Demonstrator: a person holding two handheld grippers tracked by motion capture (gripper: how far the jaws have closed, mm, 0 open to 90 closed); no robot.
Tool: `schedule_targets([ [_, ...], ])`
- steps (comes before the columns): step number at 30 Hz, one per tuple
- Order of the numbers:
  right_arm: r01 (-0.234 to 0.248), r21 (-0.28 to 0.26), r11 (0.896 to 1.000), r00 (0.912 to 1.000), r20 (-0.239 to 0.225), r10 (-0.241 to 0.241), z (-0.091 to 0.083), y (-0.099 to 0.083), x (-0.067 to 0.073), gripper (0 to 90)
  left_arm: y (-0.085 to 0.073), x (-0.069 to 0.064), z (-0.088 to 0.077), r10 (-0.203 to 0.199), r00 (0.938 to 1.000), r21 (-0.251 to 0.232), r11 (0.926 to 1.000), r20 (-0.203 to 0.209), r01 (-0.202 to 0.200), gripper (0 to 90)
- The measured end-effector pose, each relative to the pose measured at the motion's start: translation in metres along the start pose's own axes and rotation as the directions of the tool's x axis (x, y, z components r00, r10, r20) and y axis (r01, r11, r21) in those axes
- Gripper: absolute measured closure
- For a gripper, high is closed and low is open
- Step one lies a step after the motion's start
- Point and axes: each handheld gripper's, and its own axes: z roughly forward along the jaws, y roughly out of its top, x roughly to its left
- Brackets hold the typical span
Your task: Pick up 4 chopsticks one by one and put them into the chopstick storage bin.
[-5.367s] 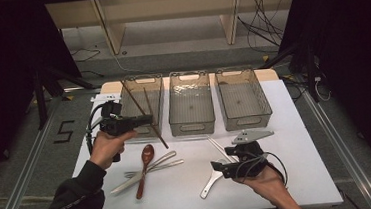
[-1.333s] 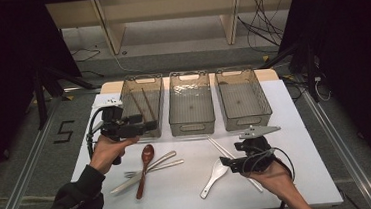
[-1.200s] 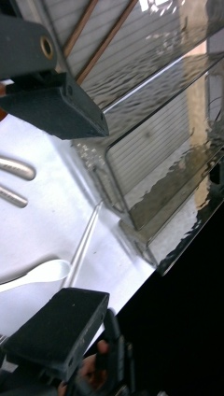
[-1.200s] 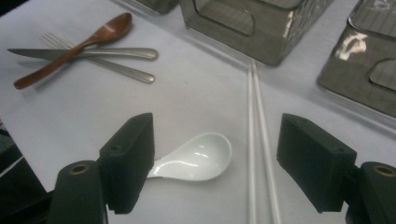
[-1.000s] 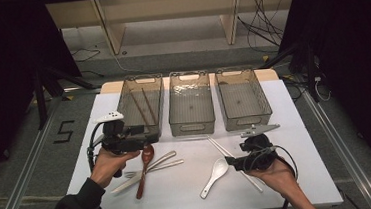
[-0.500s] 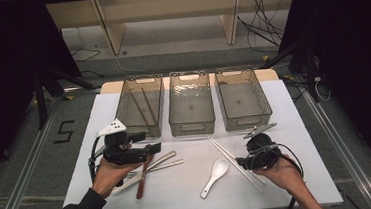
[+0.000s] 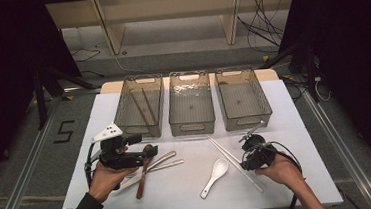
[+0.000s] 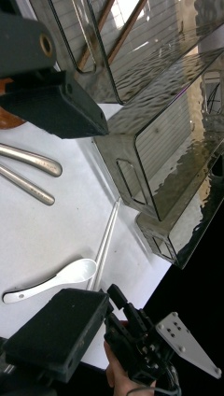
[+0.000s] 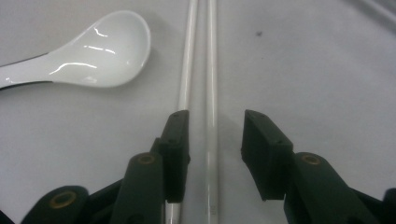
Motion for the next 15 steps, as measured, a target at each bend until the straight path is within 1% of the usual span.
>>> schedule_targets([
  [2, 0.01, 0.018, 1.0, 0.9999, 0.003, -0.01, 0.002, 0.001, 0.0, 65.7, -0.001, 0.0, -0.002, 0.002, 1.0, -0.005, 1.0, -0.003, -0.002, 15.5],
  [6, 0.017, 0.056, 0.998, 0.9998, -0.009, -0.016, 0.006, 0.003, 0.0, 68.9, -0.004, 0.0, -0.004, 0.007, 1.0, -0.004, 1.0, -0.005, -0.007, 15.4],
  [7, 0.011, 0.064, 0.998, 0.9999, -0.003, -0.011, 0.007, 0.004, 0.0, 70.4, -0.004, 0.0, -0.004, 0.009, 0.9999, -0.003, 1.0, -0.008, -0.009, 15.4],
  [9, 0.022, 0.077, 0.997, 0.9998, 0.001, -0.022, 0.008, 0.004, 0.0, 72.5, -0.005, 0.0, -0.005, 0.012, 0.9998, 0.001, 0.9999, -0.014, -0.012, 15.4],
  [12, 0.027, 0.093, 0.995, 0.9996, 0.002, -0.028, 0.01, 0.006, 0.0, 74.1, -0.006, 0.002, -0.004, 0.007, 0.9999, 0.002, 1.0, -0.016, -0.006, 15.4],
  [15, 0.027, 0.115, 0.993, 0.9996, 0.008, -0.028, 0.012, 0.006, 0.0, 76.0, -0.006, 0.002, -0.004, 0.011, 0.9998, 0.009, 0.9999, -0.016, -0.011, 15.4],
])
